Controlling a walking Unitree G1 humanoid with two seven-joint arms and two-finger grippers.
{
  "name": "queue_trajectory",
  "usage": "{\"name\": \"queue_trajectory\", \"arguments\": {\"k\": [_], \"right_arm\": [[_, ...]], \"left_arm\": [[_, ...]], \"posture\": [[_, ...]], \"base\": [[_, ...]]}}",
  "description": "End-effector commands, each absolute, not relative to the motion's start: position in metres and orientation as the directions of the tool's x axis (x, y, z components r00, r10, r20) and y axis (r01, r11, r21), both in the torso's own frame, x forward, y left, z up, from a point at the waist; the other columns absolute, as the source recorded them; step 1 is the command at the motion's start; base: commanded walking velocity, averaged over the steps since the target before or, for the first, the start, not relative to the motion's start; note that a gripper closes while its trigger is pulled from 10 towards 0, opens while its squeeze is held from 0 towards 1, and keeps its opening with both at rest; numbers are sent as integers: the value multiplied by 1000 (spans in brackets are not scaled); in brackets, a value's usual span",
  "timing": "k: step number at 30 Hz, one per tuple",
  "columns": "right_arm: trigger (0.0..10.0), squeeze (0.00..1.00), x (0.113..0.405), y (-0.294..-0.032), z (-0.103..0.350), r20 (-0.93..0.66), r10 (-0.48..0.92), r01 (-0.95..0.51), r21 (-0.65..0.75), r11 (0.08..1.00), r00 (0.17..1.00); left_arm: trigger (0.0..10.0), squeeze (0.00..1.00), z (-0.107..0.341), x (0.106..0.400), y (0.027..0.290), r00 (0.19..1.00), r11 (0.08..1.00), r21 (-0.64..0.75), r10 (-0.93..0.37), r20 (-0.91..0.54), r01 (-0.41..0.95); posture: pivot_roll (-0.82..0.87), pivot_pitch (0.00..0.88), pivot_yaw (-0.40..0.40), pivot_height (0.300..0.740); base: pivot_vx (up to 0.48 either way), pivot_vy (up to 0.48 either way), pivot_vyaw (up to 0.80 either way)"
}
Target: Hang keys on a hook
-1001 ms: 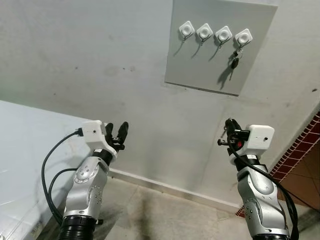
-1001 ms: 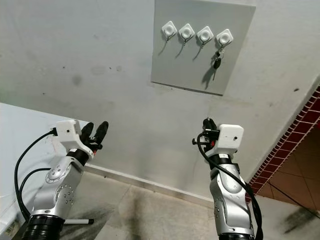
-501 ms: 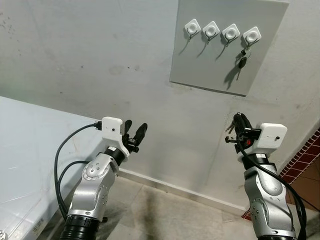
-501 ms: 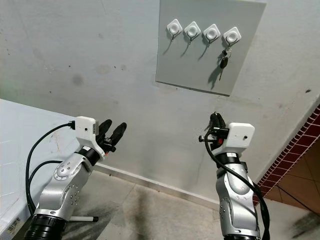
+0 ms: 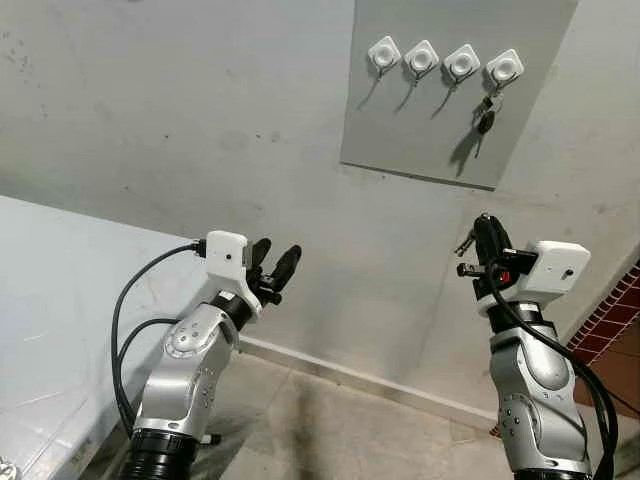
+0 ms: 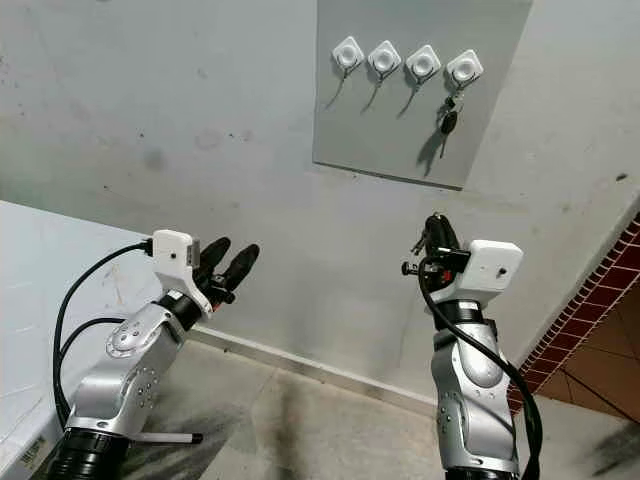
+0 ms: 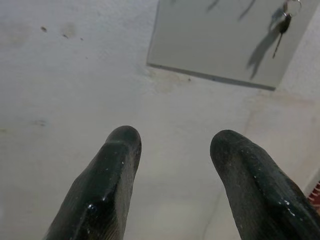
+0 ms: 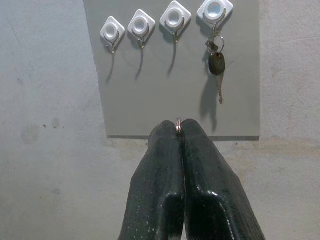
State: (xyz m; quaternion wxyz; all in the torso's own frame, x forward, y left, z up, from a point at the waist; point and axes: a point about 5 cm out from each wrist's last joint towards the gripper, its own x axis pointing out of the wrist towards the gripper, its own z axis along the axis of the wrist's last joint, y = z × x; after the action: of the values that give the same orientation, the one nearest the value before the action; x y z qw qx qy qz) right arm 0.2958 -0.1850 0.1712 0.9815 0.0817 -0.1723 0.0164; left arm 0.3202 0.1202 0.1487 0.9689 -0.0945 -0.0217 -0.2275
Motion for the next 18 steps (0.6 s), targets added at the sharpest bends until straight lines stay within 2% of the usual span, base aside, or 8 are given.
{"name": "queue_trajectory", "arguments": {"k": [1,18], "right_arm": [[10000,0,295,-182,177,365,15,-76,153,985,931],[10000,0,295,-179,175,357,22,-85,161,983,934]], "left_arm": [[10000,0,157,322,123,895,878,-172,-433,108,446],[10000,0,157,322,123,891,874,-174,-441,107,454]], "posture": [[39,0,2,740],[43,0,1,740]], "base": [[277,0,0],[353,0,0]]}}
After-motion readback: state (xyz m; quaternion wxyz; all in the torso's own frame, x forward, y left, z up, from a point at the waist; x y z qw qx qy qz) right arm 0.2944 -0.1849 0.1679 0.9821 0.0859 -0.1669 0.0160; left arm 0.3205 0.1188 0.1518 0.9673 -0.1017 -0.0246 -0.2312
